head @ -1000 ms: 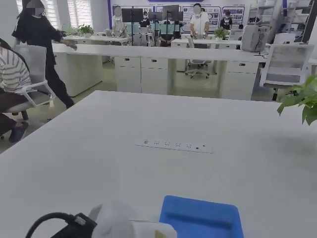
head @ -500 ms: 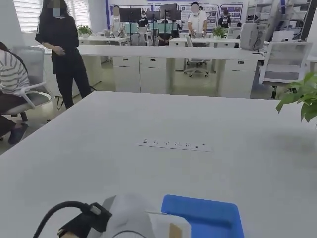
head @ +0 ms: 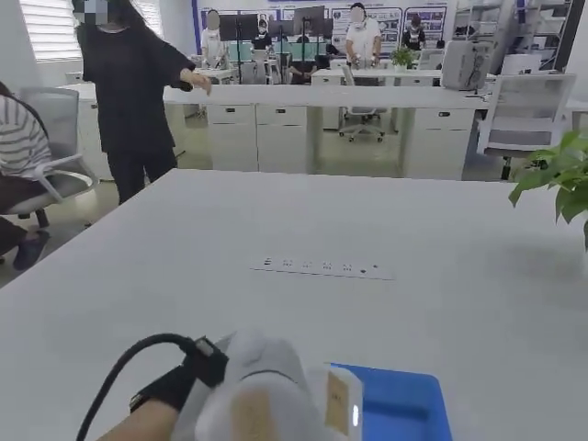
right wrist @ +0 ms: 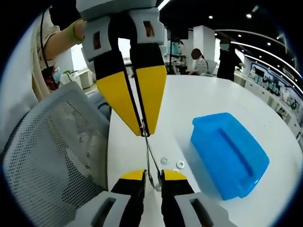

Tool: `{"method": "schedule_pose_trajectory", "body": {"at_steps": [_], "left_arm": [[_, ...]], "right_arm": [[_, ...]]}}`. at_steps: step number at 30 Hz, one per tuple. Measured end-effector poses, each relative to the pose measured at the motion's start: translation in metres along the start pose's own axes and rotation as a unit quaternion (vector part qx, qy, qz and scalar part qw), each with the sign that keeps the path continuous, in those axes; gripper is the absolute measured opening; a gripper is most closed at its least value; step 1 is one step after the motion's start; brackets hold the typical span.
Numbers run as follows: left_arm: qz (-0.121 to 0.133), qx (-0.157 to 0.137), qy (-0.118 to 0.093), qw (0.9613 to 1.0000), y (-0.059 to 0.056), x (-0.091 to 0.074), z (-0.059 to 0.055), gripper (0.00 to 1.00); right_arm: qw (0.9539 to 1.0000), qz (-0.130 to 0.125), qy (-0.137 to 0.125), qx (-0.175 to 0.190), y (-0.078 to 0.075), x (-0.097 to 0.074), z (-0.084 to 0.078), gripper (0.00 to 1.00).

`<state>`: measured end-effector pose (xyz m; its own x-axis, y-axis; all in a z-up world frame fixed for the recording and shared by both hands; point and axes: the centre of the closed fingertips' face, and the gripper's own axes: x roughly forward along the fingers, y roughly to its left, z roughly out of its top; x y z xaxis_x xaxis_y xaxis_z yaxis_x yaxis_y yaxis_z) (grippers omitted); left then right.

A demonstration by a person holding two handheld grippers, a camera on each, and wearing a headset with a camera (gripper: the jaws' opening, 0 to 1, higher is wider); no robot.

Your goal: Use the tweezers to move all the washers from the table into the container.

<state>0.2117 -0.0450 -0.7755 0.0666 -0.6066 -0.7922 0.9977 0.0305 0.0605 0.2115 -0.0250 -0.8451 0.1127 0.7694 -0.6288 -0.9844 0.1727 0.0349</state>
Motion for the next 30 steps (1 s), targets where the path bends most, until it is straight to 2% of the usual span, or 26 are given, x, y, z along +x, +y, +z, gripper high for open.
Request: {"method": "schedule_pose_trajectory", "body": {"at_steps": [4, 7, 11, 16, 18, 20, 23, 25, 27, 28, 29, 30], "left_arm": [[-0.013, -0.003, 0.006, 0.9999, 0.002, 0.002, 0.003, 0.00], [-0.020, -0.004, 0.009, 0.9998, 0.003, 0.003, 0.004, 0.00], [-0.022, -0.015, 0.012, 0.9996, 0.004, 0.004, 0.003, 0.00], [-0.016, -0.022, 0.004, 0.9996, 0.003, 0.004, 0.001, 0.00], [-0.009, -0.049, -0.002, 0.9987, 0.003, 0.004, -0.002, 0.00], [0.003, -0.088, -0.007, 0.9961, 0.005, 0.004, -0.005, 0.00], [0.021, -0.111, -0.026, 0.9933, 0.008, -0.002, -0.010, 0.04], [0.040, -0.139, -0.049, 0.9883, 0.010, -0.008, -0.013, 0.10], [0.052, -0.173, -0.075, 0.9808, 0.010, -0.014, -0.016, 0.18], [0.064, -0.190, -0.090, 0.9756, 0.011, -0.017, -0.019, 0.22], [0.071, -0.199, -0.097, 0.9725, 0.011, -0.019, -0.022, 0.28], [0.082, -0.215, -0.104, 0.9676, 0.010, -0.022, -0.027, 0.31]], "right_arm": [[0.9998, 0.000, -0.019, -0.004, 0.000, -0.006, 0.012, 0.10], [0.9995, 0.000, -0.030, 0.009, -0.004, -0.008, 0.019, 0.10], [0.9995, 0.008, -0.027, 0.010, -0.004, -0.005, 0.018, 0.05], [0.9994, 0.013, -0.024, 0.022, -0.003, -0.004, 0.016, 0.04], [0.9993, 0.015, -0.025, 0.022, -0.002, -0.004, 0.016, 0.04], [0.9992, 0.015, -0.027, 0.024, -0.002, -0.003, 0.016, 0.03], [0.9990, 0.013, -0.030, 0.030, -0.002, -0.004, 0.015, 0.03], [0.9987, 0.012, -0.033, 0.036, -0.003, -0.004, 0.015, 0.02], [0.9983, 0.012, -0.036, 0.044, -0.004, -0.005, 0.014, 0.02], [0.9981, 0.009, -0.036, 0.048, -0.006, -0.006, 0.014, 0.02], [0.9979, 0.008, -0.038, 0.052, -0.007, -0.006, 0.014, 0.02], [0.9972, 0.007, -0.041, 0.063, -0.008, -0.006, 0.014, 0.02]]}}
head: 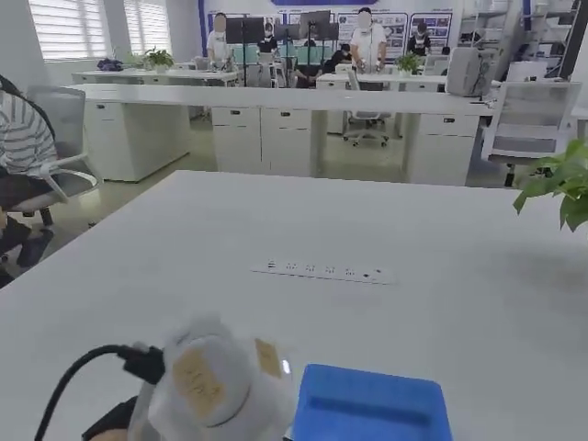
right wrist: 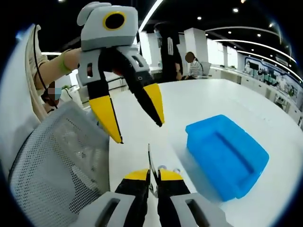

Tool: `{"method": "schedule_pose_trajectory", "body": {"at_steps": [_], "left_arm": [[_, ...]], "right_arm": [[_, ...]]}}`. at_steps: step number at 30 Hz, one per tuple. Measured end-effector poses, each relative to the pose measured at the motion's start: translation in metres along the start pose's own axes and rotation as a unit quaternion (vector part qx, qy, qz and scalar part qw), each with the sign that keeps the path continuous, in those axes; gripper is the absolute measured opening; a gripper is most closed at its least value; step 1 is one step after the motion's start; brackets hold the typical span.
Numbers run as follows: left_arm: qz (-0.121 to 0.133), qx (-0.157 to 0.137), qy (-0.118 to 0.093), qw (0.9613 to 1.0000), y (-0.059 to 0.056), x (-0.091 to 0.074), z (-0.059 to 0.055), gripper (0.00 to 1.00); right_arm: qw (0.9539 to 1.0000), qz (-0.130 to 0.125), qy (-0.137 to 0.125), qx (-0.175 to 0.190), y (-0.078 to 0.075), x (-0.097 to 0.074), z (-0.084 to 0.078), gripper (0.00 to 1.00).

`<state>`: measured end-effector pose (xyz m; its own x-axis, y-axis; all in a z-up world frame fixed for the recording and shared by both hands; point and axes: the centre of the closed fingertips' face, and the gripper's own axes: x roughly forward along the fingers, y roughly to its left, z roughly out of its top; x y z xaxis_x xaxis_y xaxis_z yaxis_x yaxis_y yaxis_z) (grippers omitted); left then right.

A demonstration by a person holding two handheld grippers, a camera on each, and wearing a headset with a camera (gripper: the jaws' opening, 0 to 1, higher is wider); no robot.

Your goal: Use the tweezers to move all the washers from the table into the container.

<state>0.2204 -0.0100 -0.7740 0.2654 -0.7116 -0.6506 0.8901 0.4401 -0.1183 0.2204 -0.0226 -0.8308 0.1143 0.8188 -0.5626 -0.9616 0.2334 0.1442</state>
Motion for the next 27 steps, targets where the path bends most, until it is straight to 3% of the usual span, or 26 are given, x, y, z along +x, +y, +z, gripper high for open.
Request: {"method": "schedule_pose_trajectory", "body": {"at_steps": [4, 7, 10, 14, 17, 22, 27], "left_arm": [[0.036, -0.035, -0.034, 0.9982, 0.004, -0.010, -0.010, 0.44], [0.053, -0.076, -0.078, 0.9926, 0.002, -0.017, -0.014, 0.52], [0.079, -0.096, -0.110, 0.9861, 0.005, -0.026, -0.018, 0.60], [0.116, -0.092, -0.131, 0.9803, 0.007, -0.035, -0.024, 0.71], [0.124, -0.098, -0.151, 0.9759, 0.006, -0.040, -0.023, 0.73], [0.154, -0.114, -0.193, 0.9623, 0.011, -0.054, -0.018, 0.78], [0.175, -0.113, -0.202, 0.9569, 0.011, -0.060, -0.019, 0.82]], "right_arm": [[0.9989, -0.011, -0.013, 0.044, -0.008, -0.002, 0.000, 0.02], [0.9968, -0.013, -0.020, 0.076, -0.012, -0.004, -0.001, 0.02], [0.9947, -0.011, -0.031, 0.097, -0.014, -0.007, 0.001, 0.02], [0.9909, -0.011, -0.052, 0.123, -0.018, -0.012, 0.009, 0.02], [0.9875, -0.013, -0.068, 0.141, -0.022, -0.018, 0.018, 0.02], [0.9843, -0.017, -0.086, 0.153, -0.028, -0.029, 0.031, 0.02], [0.9828, -0.018, -0.097, 0.156, -0.036, -0.041, 0.043, 0.02]]}}
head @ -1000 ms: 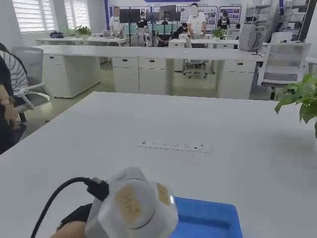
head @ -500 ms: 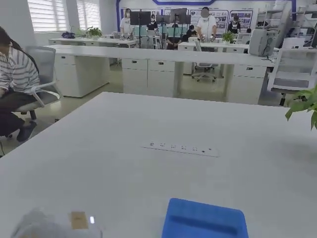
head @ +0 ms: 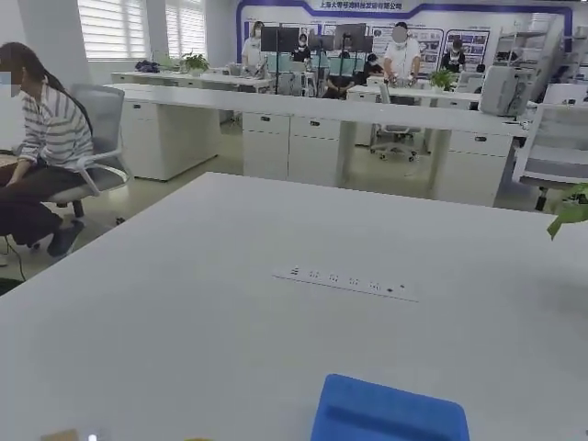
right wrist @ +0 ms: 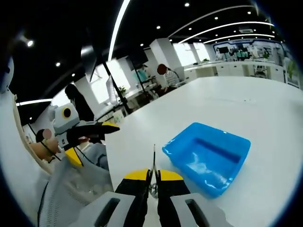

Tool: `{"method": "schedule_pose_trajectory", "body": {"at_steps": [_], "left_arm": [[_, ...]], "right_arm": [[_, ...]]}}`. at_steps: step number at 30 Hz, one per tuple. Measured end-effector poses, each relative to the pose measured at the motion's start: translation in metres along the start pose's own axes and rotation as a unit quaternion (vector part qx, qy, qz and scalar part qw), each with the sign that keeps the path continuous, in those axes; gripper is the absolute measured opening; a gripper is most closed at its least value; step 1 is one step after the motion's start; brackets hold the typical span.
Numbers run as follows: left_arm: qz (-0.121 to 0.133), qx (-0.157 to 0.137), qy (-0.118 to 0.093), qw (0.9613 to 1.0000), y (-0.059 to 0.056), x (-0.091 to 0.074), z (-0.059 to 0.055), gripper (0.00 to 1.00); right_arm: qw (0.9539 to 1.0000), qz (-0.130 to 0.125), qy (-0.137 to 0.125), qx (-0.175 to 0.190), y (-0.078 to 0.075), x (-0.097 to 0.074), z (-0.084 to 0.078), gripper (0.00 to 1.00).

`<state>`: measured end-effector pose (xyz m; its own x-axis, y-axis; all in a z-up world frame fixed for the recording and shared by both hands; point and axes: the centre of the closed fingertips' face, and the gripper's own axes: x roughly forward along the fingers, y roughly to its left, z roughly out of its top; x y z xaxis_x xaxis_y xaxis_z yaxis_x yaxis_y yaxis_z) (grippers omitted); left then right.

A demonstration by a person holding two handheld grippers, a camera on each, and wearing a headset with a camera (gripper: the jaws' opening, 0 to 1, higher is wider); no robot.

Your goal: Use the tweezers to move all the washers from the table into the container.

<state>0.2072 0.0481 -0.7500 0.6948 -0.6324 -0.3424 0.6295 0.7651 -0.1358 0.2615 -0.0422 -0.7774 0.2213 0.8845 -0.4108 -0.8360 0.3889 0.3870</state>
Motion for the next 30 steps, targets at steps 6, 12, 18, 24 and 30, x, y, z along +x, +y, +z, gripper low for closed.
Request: {"method": "schedule_pose_trajectory", "body": {"at_steps": [6, 12, 18, 24, 30], "left_arm": [[0.013, -0.003, -0.015, 0.9998, 0.003, -0.005, 0.003, 0.87], [0.022, -0.004, -0.018, 0.9996, 0.004, -0.008, 0.004, 0.90], [0.031, -0.009, -0.029, 0.9991, 0.007, -0.014, 0.009, 0.91], [0.039, -0.012, -0.029, 0.9987, 0.009, -0.020, 0.007, 0.90], [0.043, -0.017, -0.029, 0.9985, 0.010, -0.023, 0.006, 0.90]], "right_arm": [[0.9998, -0.008, -0.011, -0.014, -0.010, -0.012, 0.022, 0.02], [0.9994, -0.025, -0.020, -0.015, -0.027, -0.017, 0.038, 0.02], [0.9984, -0.048, -0.028, -0.006, -0.046, -0.016, 0.047, 0.02], [0.9969, -0.068, -0.031, 0.023, -0.075, -0.012, 0.048, 0.02], [0.9951, -0.093, -0.011, 0.032, -0.098, -0.004, 0.040, 0.03]]}}
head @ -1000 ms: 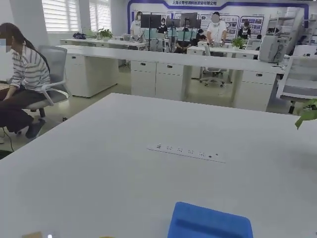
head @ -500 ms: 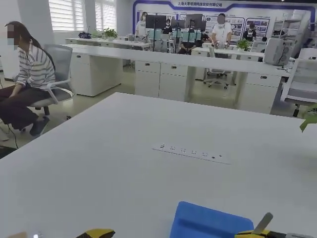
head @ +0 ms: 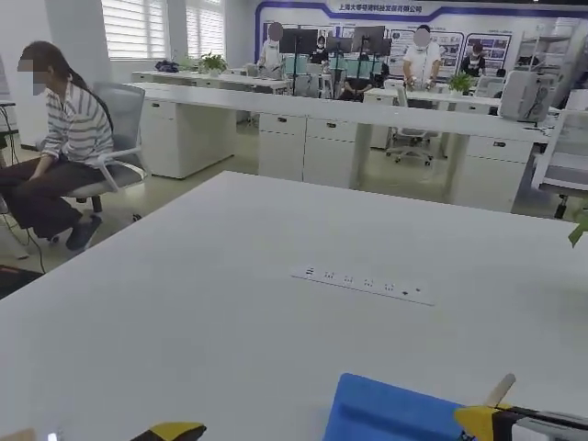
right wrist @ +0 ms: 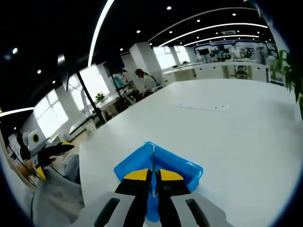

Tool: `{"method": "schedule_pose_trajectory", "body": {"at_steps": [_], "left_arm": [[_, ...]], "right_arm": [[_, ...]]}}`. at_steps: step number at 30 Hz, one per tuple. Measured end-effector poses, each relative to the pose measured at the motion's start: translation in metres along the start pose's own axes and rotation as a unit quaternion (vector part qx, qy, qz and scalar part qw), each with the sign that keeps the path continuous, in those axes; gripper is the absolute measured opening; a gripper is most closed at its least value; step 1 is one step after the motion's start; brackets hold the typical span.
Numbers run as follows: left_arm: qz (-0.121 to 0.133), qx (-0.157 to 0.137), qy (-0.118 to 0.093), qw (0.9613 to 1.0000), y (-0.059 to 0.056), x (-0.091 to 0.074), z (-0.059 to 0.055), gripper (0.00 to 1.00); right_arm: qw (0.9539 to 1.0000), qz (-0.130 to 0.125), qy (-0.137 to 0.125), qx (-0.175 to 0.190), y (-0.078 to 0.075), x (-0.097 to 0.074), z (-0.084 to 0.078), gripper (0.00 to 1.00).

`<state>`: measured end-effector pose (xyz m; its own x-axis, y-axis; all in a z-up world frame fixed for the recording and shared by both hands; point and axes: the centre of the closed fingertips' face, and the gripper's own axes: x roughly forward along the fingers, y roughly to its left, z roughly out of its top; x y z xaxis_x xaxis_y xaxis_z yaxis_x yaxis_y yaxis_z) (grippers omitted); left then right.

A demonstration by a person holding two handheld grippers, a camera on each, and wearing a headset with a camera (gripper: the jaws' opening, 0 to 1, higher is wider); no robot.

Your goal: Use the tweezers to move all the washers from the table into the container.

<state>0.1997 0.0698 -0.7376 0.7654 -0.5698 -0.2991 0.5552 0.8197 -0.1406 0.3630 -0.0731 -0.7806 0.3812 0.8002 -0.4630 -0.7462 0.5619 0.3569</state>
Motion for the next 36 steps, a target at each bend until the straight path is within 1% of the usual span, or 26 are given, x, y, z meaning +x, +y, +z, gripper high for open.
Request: {"method": "schedule_pose_trajectory", "body": {"at_steps": [4, 5, 9, 10, 11, 13, 17, 20, 22, 23, 26, 28, 32, 36], "left_arm": [[0.002, 0.002, 0.003, 1.0000, 0.001, -0.002, 0.000, 0.89], [0.003, 0.003, 0.003, 1.0000, 0.001, -0.002, 0.000, 0.89], [0.006, 0.002, 0.000, 1.0000, 0.003, -0.005, 0.002, 0.89], [0.007, 0.002, 0.001, 1.0000, 0.004, -0.006, 0.002, 0.89], [0.010, 0.002, 0.001, 0.9999, 0.005, -0.007, 0.001, 0.89], [0.012, 0.001, 0.000, 0.9999, 0.006, -0.008, 0.002, 0.89], [0.016, -0.003, -0.003, 0.9999, 0.008, -0.010, 0.002, 0.89], [0.018, -0.002, -0.001, 0.9998, 0.008, -0.011, 0.000, 0.89], [0.020, -0.002, -0.001, 0.9998, 0.009, -0.011, 0.000, 0.89], [0.020, -0.001, -0.002, 0.9998, 0.009, -0.011, 0.000, 0.89], [0.022, -0.002, -0.003, 0.9998, 0.009, -0.011, 0.000, 0.89], [0.021, -0.003, -0.001, 0.9998, 0.010, -0.011, -0.001, 0.88], [0.023, 0.002, 0.002, 0.9997, 0.010, -0.011, -0.002, 0.88], [0.022, 0.004, 0.002, 0.9998, 0.010, -0.010, -0.002, 0.88]], "right_arm": [[0.9996, -0.018, 0.019, 0.008, -0.015, 0.007, -0.010, 0.03], [0.9995, -0.021, 0.023, 0.010, -0.021, 0.010, -0.012, 0.03], [0.9989, -0.029, 0.033, 0.014, -0.029, 0.014, -0.018, 0.03], [0.9988, -0.031, 0.036, 0.011, -0.030, 0.015, -0.019, 0.03], [0.9987, -0.033, 0.039, 0.007, -0.035, 0.017, -0.020, 0.03], [0.9986, -0.034, 0.041, 0.003, -0.037, 0.019, -0.020, 0.03], [0.9986, -0.034, 0.041, -0.002, -0.038, 0.024, -0.020, 0.03], [0.9982, -0.035, 0.048, -0.009, -0.038, 0.028, -0.023, 0.03], [0.9979, -0.034, 0.053, -0.015, -0.035, 0.029, -0.025, 0.03], [0.9978, -0.034, 0.054, -0.016, -0.037, 0.027, -0.025, 0.03], [0.9976, -0.034, 0.056, -0.023, -0.037, 0.027, -0.025, 0.03], [0.9976, -0.034, 0.056, -0.026, -0.034, 0.028, -0.025, 0.03], [0.9973, -0.035, 0.056, -0.032, -0.034, 0.029, -0.025, 0.03], [0.9974, -0.034, 0.054, -0.034, -0.032, 0.028, -0.025, 0.03]]}}
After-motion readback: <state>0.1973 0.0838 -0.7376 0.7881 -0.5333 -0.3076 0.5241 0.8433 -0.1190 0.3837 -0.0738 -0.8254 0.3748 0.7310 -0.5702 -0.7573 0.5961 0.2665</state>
